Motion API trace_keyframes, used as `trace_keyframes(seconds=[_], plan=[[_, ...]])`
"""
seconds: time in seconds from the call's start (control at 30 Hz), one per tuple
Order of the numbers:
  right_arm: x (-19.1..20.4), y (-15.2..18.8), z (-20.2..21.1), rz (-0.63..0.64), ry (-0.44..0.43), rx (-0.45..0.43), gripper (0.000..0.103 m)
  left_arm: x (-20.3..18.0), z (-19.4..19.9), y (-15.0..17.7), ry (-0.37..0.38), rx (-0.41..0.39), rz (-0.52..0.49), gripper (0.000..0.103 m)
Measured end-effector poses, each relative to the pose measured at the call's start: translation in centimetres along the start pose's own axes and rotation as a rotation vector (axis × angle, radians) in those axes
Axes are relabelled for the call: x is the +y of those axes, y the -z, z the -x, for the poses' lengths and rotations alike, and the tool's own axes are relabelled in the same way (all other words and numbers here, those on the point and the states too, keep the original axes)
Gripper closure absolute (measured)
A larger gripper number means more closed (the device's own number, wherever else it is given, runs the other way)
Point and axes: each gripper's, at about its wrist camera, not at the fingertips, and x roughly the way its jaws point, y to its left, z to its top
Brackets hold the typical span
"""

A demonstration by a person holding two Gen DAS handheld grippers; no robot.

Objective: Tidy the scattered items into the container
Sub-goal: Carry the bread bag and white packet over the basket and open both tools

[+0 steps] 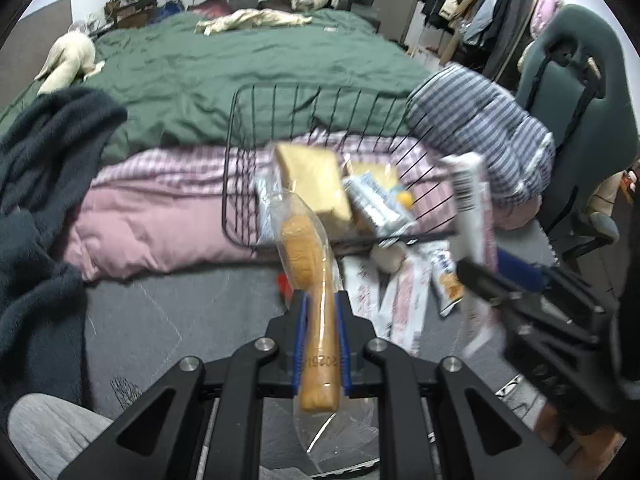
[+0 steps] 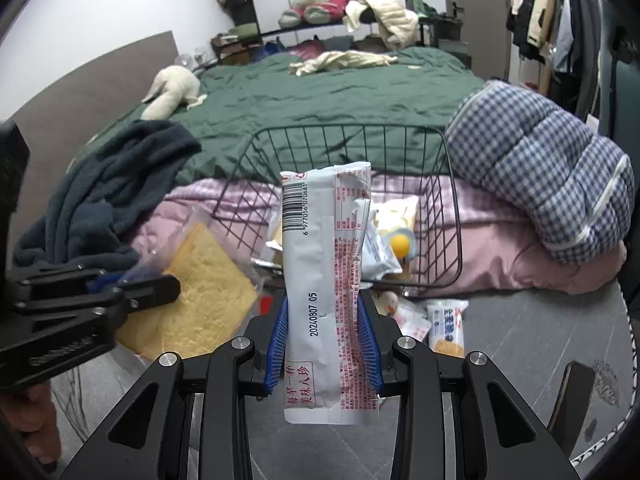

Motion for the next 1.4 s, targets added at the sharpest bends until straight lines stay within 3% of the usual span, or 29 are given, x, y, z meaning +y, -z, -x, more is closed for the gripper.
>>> trace_keyframes(seconds=[0.07,0.23,0.47,0.63,0.77,1.2,1.3,1.33,1.4], plan=[[-0.2,0.5,-0.2,-0.003,0.000,0.008,0.068,0.5,-0.5,0.6,0.004,0.015,0.016,0.089],[-0.6,0.6,-0.4,-0.004,0.004,0.015,0.068,0.1,1.6,-0.2,0.003,-0.033,0.006,0.089],[-0.4,-2.4,-0.3,0.002,0.001,-0.026,0.068,-1.5,4.1,-6.3,0.007,-0.136,-0.041,0.089],[-2.3,-5.4,-3.0,-0.038,0.007,-0.023,0.068,-2.3,0.3,-11.3,-0.010,-0.117,-0.057,0.089],[-3.8,-7.3,-5.5,-0.055,0.014,-0.008,0.068,-2.5,-2.8,-13.2,-0.024,-0.094,-0.060,0.089],[-6.2,-9.5,-10.5,-0.084,0.014,0.024,0.066,-2.4,-8.8,-14.1,-0.039,-0.035,-0.050,0.089],[-6.0,-9.4,-10.8,-0.078,0.012,0.028,0.059,-3.0,-8.9,-14.2,-0.072,-0.033,-0.090,0.079],[-5.8,-9.5,-10.8,-0.069,0.021,0.026,0.053,-3.1,-8.7,-14.2,-0.092,-0.039,-0.094,0.069],[-5.6,-9.6,-10.6,-0.058,0.063,0.023,0.051,-2.9,-8.2,-14.4,-0.112,-0.055,-0.084,0.044]])
